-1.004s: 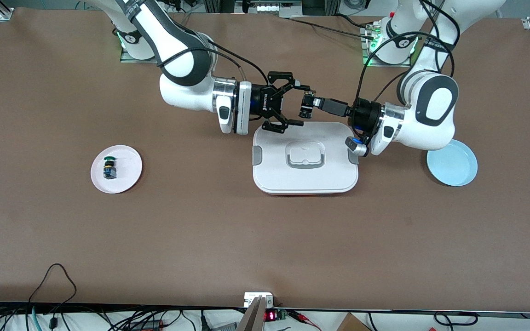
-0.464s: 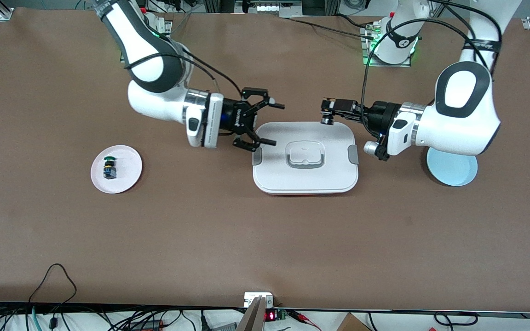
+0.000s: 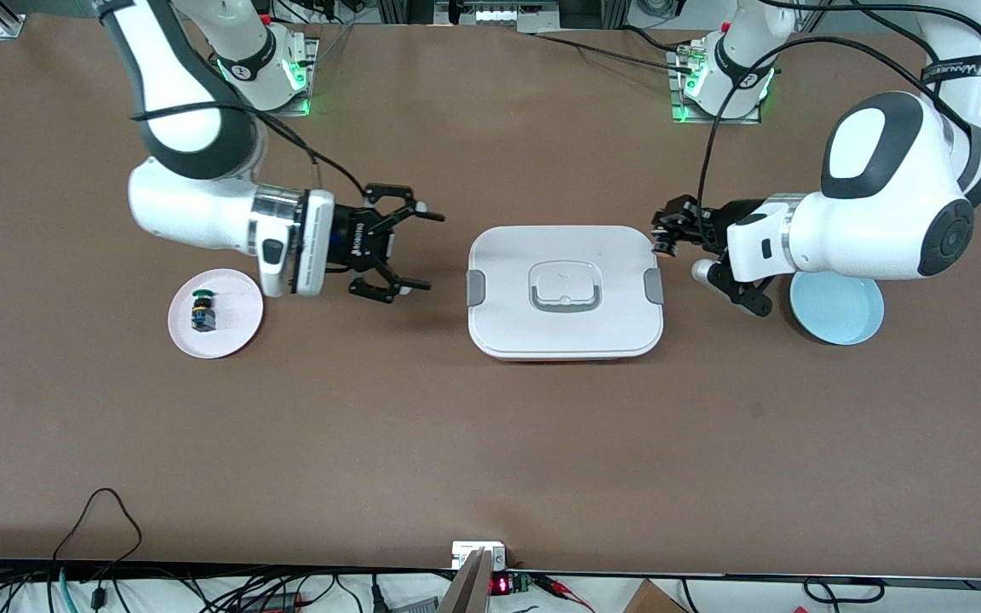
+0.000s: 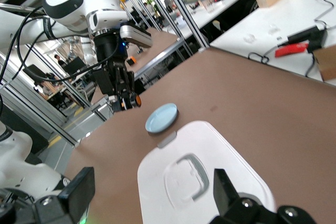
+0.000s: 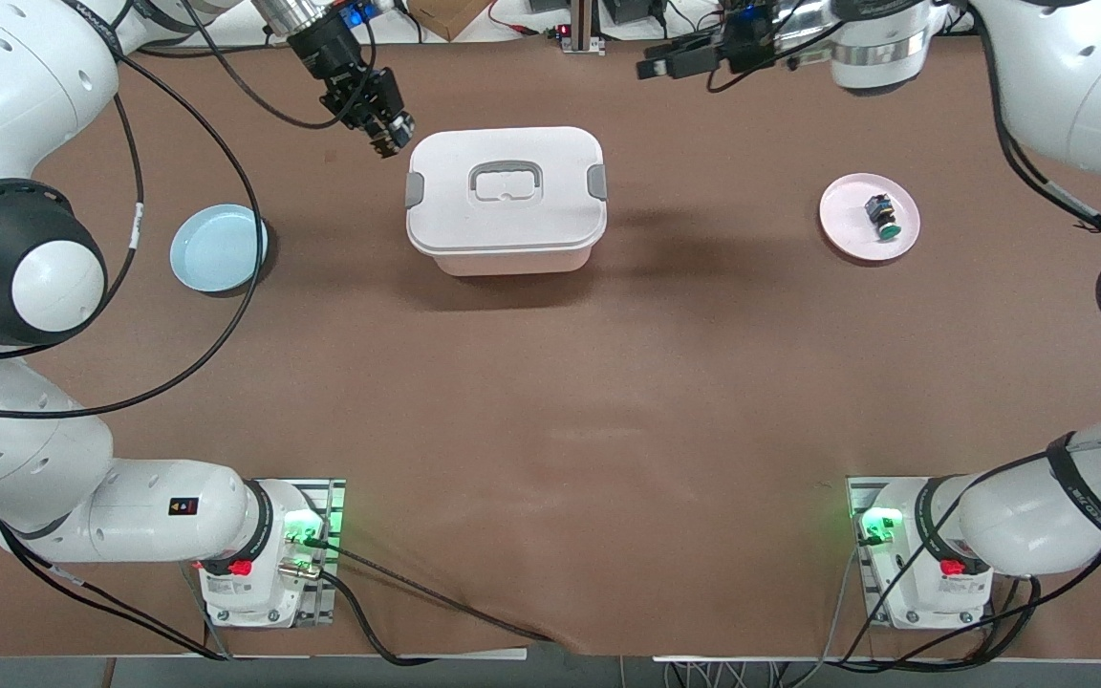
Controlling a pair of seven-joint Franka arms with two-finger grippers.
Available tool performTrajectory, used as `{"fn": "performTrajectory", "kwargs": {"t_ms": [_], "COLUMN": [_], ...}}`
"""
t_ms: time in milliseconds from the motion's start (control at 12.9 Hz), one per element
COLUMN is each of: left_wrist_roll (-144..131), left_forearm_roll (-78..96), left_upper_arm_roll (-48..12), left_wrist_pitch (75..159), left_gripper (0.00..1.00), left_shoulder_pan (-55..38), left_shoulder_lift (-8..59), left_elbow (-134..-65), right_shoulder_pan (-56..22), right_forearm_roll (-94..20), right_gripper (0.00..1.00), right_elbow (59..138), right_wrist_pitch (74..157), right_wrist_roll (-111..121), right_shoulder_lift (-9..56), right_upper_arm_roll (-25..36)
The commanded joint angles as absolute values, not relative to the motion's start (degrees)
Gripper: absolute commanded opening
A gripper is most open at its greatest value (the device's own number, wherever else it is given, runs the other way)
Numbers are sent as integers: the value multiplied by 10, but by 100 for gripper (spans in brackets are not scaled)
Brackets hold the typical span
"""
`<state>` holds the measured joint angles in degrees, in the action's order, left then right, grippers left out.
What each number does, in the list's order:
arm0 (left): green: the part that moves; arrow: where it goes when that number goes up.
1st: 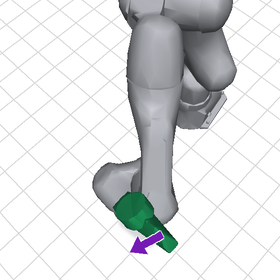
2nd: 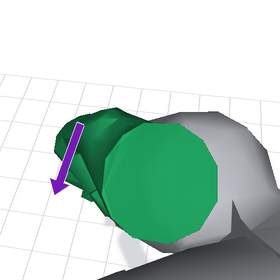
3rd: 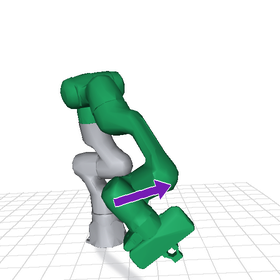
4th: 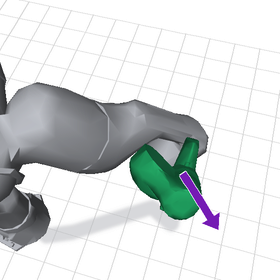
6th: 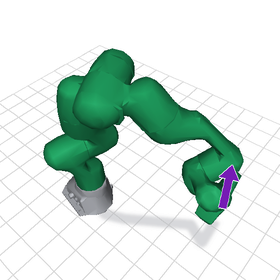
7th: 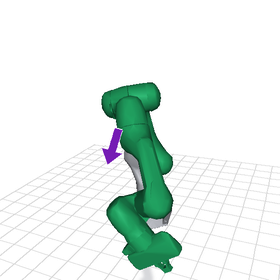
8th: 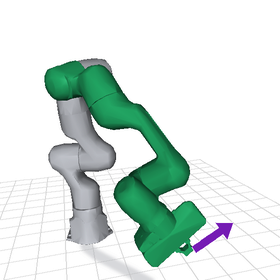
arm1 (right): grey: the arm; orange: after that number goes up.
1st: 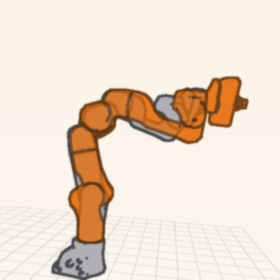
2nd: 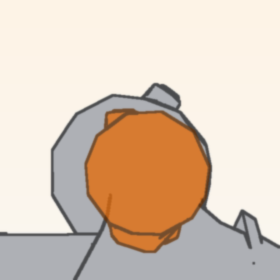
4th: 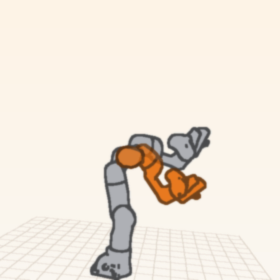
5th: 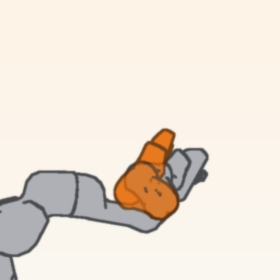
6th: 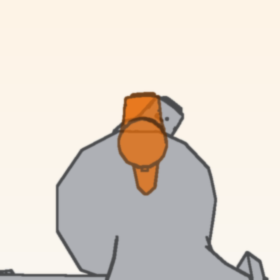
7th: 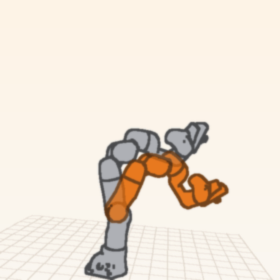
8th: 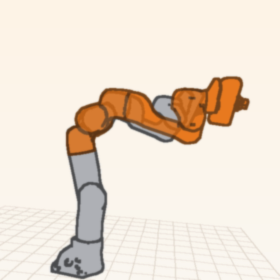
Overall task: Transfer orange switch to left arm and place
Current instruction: 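Open the right gripper and pull back while the left gripper withdraws, then lower the orange switch onto the light-blue plate with the left gripper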
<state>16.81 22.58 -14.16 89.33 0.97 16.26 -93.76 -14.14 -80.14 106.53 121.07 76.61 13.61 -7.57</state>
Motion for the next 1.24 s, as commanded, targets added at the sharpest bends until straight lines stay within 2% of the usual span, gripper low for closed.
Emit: {"fn": "performTrajectory", "kwargs": {"t_ms": [0,155,309,541,773,1004,1159], "left_wrist_roll": [268,314,382,524,675,739,752], "left_forearm_roll": [96,-8,-105,-166,-184,-185,-224], "left_upper_arm_roll": [-141,-142,-142,-141,-141,-141,-141], "left_wrist_pitch": [882,887,907,954,1009,1095,1131], "left_gripper": [21,21,21,21,21,18,18], "left_shoulder_pan": [11,5,5,53,132,212,219], "left_shoulder_lift": [174,182,191,221,258,272,272], "left_elbow": [-914,-913,-913,-920,-929,-990,-1033], "right_shoulder_pan": [-138,-138,-141,-159,-167,-179,-185], "right_forearm_roll": [-697,-582,-481,-368,-262,-180,-138], "right_gripper": [100,100,100,100,100,100,100], "right_elbow": [1078,1067,1065,1051,1006,967,937], "right_wrist_pitch": [1127,1077,1060,1027,996,957,928], "right_wrist_roll": [688,630,580,520,402,280,234], "right_shoulder_lift": [108,97,79,66,61,49,47], "right_upper_arm_roll": [-2,53,89,132,142,143,141]}}
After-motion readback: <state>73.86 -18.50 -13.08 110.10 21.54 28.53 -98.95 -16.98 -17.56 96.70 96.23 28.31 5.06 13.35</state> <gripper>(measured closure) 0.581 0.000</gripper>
